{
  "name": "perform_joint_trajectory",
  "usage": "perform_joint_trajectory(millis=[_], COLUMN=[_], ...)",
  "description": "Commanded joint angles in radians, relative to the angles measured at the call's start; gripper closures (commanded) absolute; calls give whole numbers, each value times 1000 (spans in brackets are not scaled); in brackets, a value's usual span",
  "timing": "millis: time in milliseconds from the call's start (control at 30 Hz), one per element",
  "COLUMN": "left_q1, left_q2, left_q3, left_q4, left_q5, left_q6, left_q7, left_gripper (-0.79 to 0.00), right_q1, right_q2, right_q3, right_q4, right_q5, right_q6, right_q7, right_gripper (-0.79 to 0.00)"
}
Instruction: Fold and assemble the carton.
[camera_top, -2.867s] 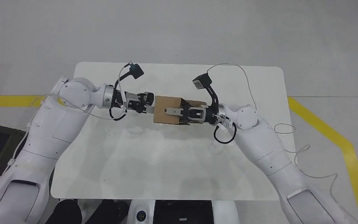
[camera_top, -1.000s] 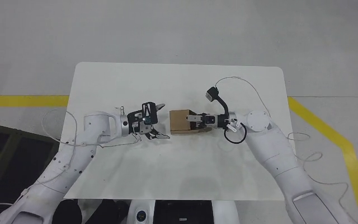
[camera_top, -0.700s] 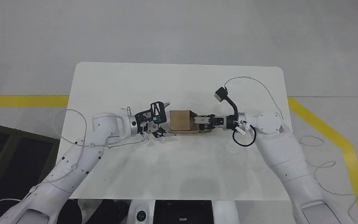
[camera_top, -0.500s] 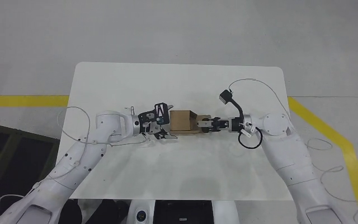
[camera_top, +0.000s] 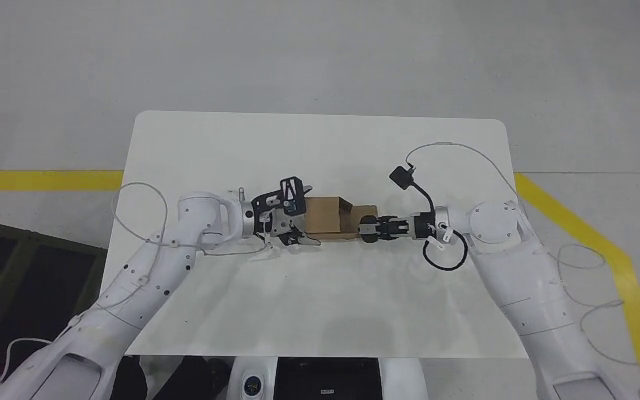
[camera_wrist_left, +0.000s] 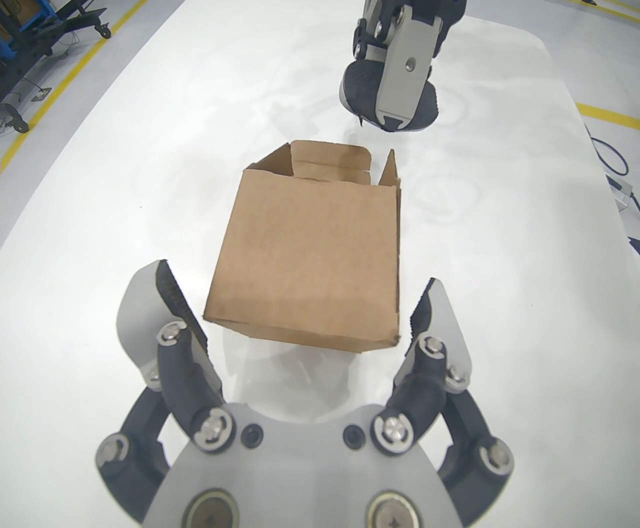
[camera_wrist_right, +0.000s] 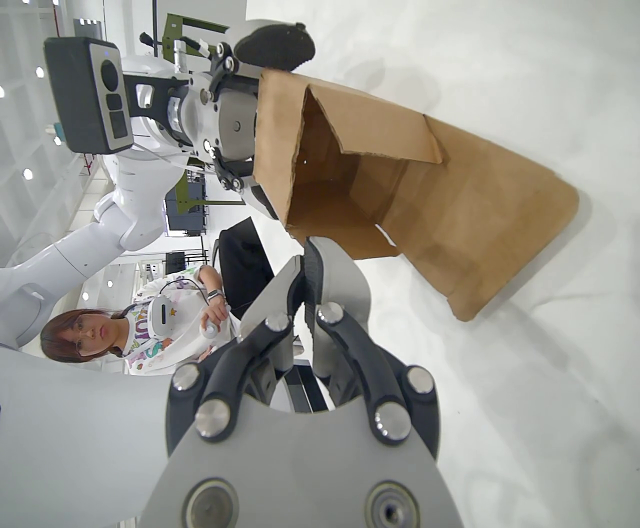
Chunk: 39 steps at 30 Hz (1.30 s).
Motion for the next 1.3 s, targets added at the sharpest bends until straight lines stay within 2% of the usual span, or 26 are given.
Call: perform_joint_trajectory(millis=[0,233,600,833,1267], left_q1=[-4,-11,-19,-20,-17], left_q2=[-3,-14,-25,-29,-34], left_q3=[1,4,6,6,-3], left_q4=[8,25,41,46,51], left_q5=[-7,-26,-24,-23,-15], left_q6=[-5,11,-1,-21,-43], left_q7=[0,4,-7,-11,-10], left_gripper=[-785,-785,-785,-785,-785], right_q1=[0,-46,-39,16,168], right_q2=[0,4,2,-20,-80], right_q3=[0,-18,-51,-116,-259], right_q4=[0,-34,5,90,296], right_q5=[0,7,-15,9,47], right_q6=[0,91,81,16,-98], right_q7=[0,-13,-86,-143,-172], right_gripper=[0,0,0,0,0])
